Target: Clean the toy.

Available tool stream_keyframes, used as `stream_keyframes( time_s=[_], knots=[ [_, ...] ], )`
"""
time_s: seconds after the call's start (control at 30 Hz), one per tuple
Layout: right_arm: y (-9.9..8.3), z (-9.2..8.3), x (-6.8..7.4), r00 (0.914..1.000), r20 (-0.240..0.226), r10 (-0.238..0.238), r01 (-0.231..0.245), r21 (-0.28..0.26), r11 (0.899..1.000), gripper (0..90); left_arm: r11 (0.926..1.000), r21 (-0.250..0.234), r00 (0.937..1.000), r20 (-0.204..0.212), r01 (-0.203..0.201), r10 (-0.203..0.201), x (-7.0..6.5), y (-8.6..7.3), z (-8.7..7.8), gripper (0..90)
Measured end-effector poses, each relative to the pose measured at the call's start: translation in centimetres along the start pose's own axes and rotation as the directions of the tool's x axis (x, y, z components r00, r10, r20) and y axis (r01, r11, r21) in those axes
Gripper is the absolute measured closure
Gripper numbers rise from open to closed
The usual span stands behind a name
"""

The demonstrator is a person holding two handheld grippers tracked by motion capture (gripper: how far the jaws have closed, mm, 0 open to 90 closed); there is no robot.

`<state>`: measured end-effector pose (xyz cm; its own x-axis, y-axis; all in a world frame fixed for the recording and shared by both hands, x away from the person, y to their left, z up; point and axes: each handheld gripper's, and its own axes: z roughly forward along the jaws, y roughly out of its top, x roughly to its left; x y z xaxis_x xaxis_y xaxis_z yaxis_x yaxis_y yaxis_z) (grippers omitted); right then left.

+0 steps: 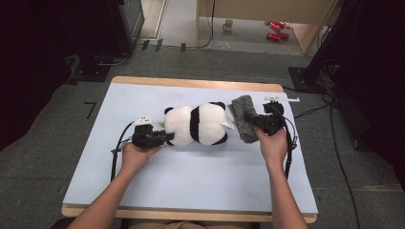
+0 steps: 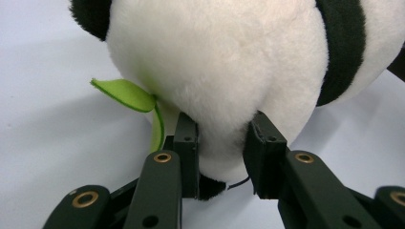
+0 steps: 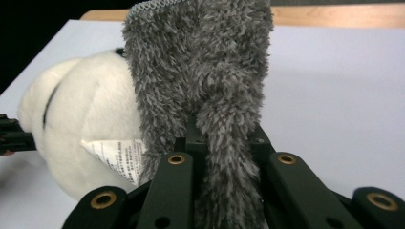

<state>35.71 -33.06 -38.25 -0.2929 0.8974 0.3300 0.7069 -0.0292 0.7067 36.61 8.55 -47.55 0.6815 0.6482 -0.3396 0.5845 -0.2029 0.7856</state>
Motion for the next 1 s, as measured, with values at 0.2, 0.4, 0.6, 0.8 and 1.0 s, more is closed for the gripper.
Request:
stream_keyframes(
  time_s=[0.2,0.4,0.6,0.8,1.0],
  knots=[
    [0.9,0.2,0.9,0.9985,-0.054,-0.008,0.006,-0.025,1.0,78.9,0.9999,0.001,0.9999,-0.002,-0.01,0.01,-0.1,-0.3,-0.1,69.6],
    [1.5,2.3,2.8,0.9961,-0.072,-0.049,0.05,0.004,0.999,78.3,0.9994,0.009,0.9994,-0.009,-0.033,0.033,-0.4,-0.7,-0.3,69.6],
    [1.1,4.0,3.5,0.9961,-0.058,-0.066,0.069,0.043,0.997,78.1,0.9994,0.009,0.9994,-0.011,-0.032,0.033,-0.5,-1.0,-0.4,69.7],
    [0.3,4.8,3.3,0.9954,-0.056,-0.077,0.081,0.056,0.995,78.6,0.9996,0.004,0.9995,-0.011,-0.028,0.028,-0.5,-1.1,-0.3,69.9],
    [-0.6,5.2,3.0,0.9962,-0.051,-0.07,0.073,0.055,0.996,79.1,0.9998,0.002,0.9998,-0.007,-0.02,0.02,-0.4,-1.1,-0.3,69.9]
  ],
)
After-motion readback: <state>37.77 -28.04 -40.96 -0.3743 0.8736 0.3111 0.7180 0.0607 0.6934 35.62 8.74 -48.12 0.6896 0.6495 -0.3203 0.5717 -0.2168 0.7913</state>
